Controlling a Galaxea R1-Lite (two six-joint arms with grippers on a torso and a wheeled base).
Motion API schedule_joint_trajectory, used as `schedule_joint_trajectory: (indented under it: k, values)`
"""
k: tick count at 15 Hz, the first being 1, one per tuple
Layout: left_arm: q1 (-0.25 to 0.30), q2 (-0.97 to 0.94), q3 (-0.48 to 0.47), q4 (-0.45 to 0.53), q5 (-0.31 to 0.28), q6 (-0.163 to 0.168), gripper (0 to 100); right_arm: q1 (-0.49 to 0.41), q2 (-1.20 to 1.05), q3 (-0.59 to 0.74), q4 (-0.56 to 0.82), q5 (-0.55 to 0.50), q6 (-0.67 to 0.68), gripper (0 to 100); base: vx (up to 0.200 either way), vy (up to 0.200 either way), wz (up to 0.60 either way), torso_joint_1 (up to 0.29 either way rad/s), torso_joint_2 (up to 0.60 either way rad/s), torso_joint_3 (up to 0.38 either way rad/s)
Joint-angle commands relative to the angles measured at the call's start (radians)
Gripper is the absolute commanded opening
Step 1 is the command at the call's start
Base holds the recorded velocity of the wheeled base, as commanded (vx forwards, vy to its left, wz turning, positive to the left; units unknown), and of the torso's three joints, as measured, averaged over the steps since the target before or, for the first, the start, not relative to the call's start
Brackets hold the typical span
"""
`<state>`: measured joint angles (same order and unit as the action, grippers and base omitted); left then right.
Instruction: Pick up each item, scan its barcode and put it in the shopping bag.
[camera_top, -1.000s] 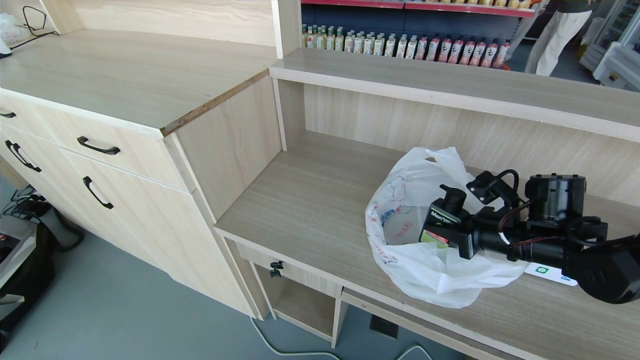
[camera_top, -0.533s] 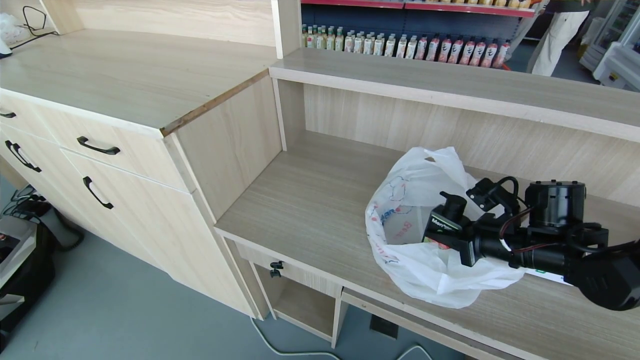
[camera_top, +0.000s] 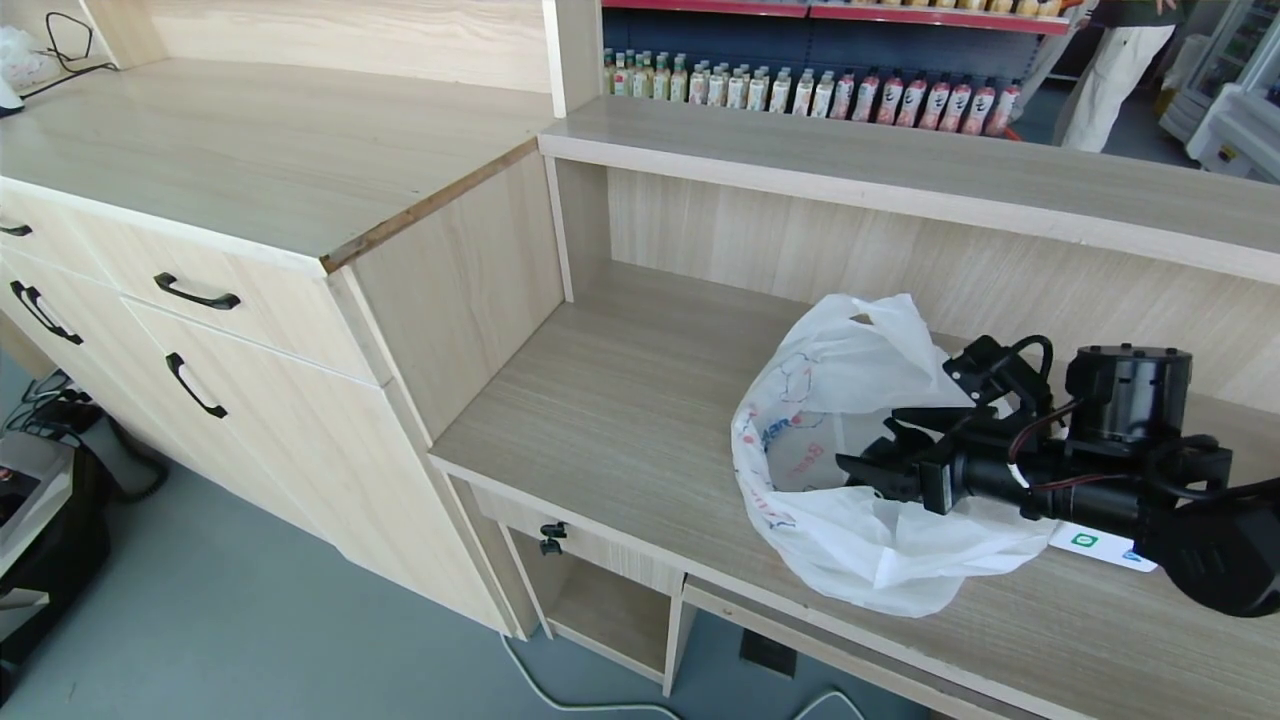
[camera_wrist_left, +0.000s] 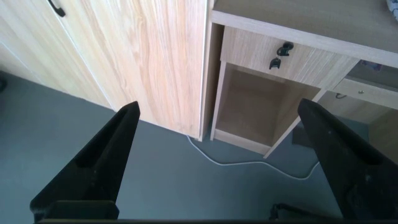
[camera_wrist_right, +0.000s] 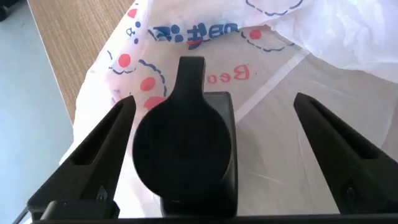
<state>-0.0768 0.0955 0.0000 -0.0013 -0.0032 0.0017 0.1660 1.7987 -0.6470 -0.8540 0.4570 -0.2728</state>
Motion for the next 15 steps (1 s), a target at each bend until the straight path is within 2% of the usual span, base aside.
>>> schedule_joint_trajectory:
  k: [1, 4, 8, 9, 13, 15]
  values:
    - [0.000, 0.000, 0.000, 0.000, 0.000, 0.000, 100, 0.014, -0.062, -0.037, -0.065, 0.000, -0.002, 100, 0.000, 0.000, 0.00, 0.000, 0.00, 0.000]
    - [0.000, 0.000, 0.000, 0.000, 0.000, 0.000, 100, 0.029, -0.176, -0.077, -0.154, -0.004, -0.002, 100, 0.000, 0.000, 0.00, 0.000, 0.00, 0.000]
    - [0.002, 0.000, 0.000, 0.000, 0.000, 0.000, 100, -0.051, -0.323, -0.080, -0.109, -0.011, -0.028, 100, 0.000, 0.000, 0.00, 0.000, 0.00, 0.000]
    - [0.000, 0.000, 0.000, 0.000, 0.000, 0.000, 100, -0.098, -0.378, -0.088, -0.068, -0.006, -0.065, 100, 0.000, 0.000, -0.60, -0.076, 0.20, 0.154]
    - [0.000, 0.000, 0.000, 0.000, 0.000, 0.000, 100, -0.131, -0.438, -0.212, -0.011, -0.008, -0.066, 100, 0.000, 0.000, -0.60, -0.043, 0.14, 0.091]
    - [0.000, 0.000, 0.000, 0.000, 0.000, 0.000, 100, -0.177, -0.449, -0.270, 0.072, -0.012, -0.068, 100, 0.000, 0.000, -0.60, -0.007, 0.03, 0.017]
